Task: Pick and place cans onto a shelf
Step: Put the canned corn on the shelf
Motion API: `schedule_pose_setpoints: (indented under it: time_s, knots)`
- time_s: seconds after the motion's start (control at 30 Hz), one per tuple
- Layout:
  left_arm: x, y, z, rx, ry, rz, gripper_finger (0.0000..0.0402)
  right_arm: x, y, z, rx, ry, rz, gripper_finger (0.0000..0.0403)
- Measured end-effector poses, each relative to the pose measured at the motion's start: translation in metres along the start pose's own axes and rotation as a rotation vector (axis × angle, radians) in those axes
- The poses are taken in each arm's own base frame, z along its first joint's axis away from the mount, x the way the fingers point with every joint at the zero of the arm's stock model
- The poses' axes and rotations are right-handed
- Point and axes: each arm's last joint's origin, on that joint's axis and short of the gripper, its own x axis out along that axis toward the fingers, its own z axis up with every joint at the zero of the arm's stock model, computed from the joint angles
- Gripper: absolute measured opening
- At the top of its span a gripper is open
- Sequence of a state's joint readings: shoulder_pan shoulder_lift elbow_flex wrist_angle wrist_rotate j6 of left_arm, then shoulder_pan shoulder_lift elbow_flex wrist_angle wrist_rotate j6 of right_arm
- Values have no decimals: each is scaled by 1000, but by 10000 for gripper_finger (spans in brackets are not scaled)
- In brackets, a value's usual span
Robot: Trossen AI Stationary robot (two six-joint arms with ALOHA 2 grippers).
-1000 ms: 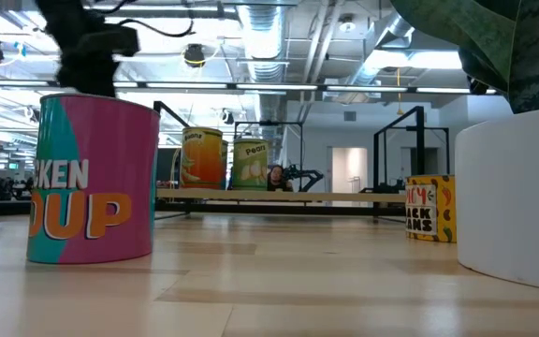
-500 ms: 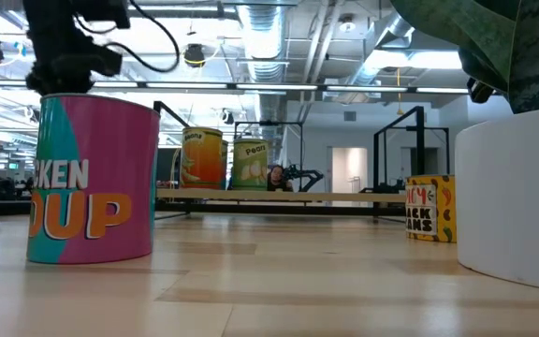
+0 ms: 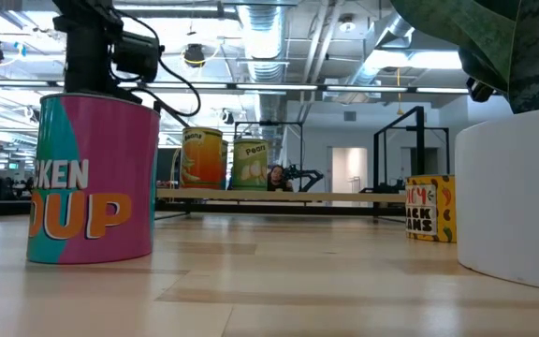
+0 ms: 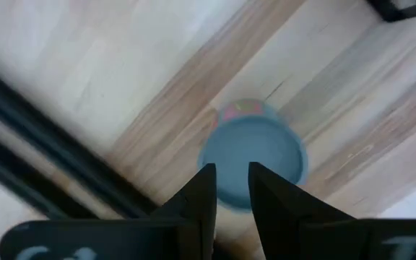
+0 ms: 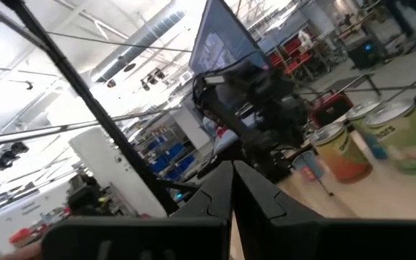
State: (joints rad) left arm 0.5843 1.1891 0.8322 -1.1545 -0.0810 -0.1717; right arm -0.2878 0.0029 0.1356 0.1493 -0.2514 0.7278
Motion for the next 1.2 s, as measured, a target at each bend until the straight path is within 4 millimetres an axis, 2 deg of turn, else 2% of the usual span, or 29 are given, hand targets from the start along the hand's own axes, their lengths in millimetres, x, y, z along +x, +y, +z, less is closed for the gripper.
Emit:
schedule_pose_setpoints:
  time_s: [0.43,0.63,0.77,1.03,1.2]
  knots:
    - [6,22,3,-47,19,-46,71,0,-1,-2,6,29,-8,38]
    - [29,26,-17,-122,99,-161,71,0,-3,-4,12,48,-24,38]
    - [36,25,-26,-176,94,-166,71,0,-4,-5,14,53,-29,38]
    - [13,28,-25,-198,-44,-125,71,0,-4,-5,15,55,-33,38]
    - [10,31,-28,-222,-64,-35,71,0,-4,-5,21,58,-34,38]
